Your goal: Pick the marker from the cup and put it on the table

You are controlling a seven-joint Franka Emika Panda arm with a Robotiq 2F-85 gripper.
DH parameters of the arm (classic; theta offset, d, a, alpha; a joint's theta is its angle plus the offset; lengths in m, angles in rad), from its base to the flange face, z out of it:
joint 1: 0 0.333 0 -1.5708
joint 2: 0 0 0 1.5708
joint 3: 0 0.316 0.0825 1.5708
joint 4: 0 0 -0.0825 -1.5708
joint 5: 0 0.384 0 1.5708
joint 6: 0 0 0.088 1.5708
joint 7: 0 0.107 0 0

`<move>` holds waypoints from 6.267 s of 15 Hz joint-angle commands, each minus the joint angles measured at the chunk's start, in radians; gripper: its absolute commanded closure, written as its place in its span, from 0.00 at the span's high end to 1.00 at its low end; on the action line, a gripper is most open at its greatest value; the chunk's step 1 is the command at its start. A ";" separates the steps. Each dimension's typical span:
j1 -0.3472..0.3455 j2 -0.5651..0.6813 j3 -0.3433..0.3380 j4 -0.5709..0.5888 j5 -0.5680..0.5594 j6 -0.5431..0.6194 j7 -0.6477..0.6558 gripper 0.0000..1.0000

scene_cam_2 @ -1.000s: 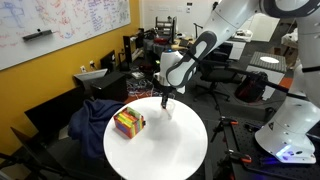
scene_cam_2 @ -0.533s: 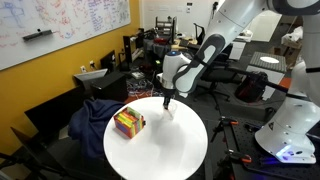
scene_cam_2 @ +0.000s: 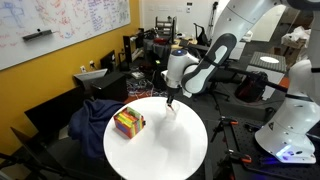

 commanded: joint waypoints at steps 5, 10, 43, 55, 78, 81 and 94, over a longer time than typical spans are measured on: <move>0.110 -0.092 -0.124 -0.085 -0.173 0.074 0.183 0.04; 0.171 -0.141 -0.195 -0.117 -0.298 0.093 0.297 0.04; 0.309 -0.397 -0.265 -0.150 -0.973 0.044 0.841 0.04; 0.354 -0.322 -0.192 -0.069 -0.895 0.028 0.813 0.04; 0.259 -0.051 0.160 0.305 -0.359 -0.244 0.439 0.04; 0.265 0.005 0.162 0.375 -0.314 -0.249 0.406 0.04; 0.260 0.121 0.218 0.550 -0.081 -0.402 0.230 0.04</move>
